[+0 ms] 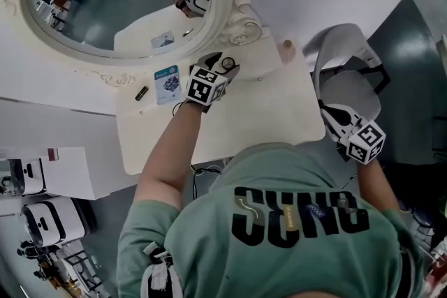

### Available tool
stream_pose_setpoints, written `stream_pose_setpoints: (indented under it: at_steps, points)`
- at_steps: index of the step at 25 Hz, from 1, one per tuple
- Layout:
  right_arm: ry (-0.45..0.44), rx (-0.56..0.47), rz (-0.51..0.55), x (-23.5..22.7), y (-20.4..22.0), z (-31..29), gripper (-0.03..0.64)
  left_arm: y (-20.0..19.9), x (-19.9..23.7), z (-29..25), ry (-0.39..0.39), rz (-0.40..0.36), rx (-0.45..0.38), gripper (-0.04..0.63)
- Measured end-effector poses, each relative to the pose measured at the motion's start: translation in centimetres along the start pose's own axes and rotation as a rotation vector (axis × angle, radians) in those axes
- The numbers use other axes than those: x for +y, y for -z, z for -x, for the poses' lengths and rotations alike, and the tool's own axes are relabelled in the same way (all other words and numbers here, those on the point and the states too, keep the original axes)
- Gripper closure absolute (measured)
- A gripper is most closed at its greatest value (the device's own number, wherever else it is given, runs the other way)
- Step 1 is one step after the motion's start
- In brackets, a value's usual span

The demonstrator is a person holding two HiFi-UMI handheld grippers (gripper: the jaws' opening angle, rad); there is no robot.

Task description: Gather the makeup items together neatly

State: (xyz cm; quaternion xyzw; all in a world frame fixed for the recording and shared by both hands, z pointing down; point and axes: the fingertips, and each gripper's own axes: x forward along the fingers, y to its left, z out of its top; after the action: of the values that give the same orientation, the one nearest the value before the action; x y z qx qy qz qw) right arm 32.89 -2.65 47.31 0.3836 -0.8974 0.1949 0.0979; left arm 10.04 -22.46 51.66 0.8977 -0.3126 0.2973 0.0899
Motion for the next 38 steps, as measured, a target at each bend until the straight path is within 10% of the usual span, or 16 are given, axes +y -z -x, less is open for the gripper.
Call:
stream_pose_setpoints:
  at_steps: [6, 11, 17, 26, 38]
  points:
    - [-0.097, -0.069, 0.046, 1.9, -3.5, -4.8, 0.621, -0.7, -5.1, 12.5, 0.076, 0.222, -0.316, 0.402]
    - [-0.171, -0.082, 0.108, 6.3, -6.8, -10.0, 0.621, 3.3, -5.6, 22.6, 0.025, 0.232, -0.437, 0.567]
    - [-0.203, -0.109, 0.12, 13.6, -9.6, -17.0, 0.621, 7.7, 0.2, 32.4, -0.045, 0.294, -0.609, 0.586]
    - [0.019, -0.093, 0.011, 21.8, -10.5, -26.0, 0.621, 14.7, 7.8, 41.0, 0.047, 0.264, -0.572, 0.586]
    - [0.036, 0.008, 0.06, 21.2, -10.9, -25.2, 0.623, 14.3, 9.5, 41.2, 0.006, 0.314, -0.633, 0.586]
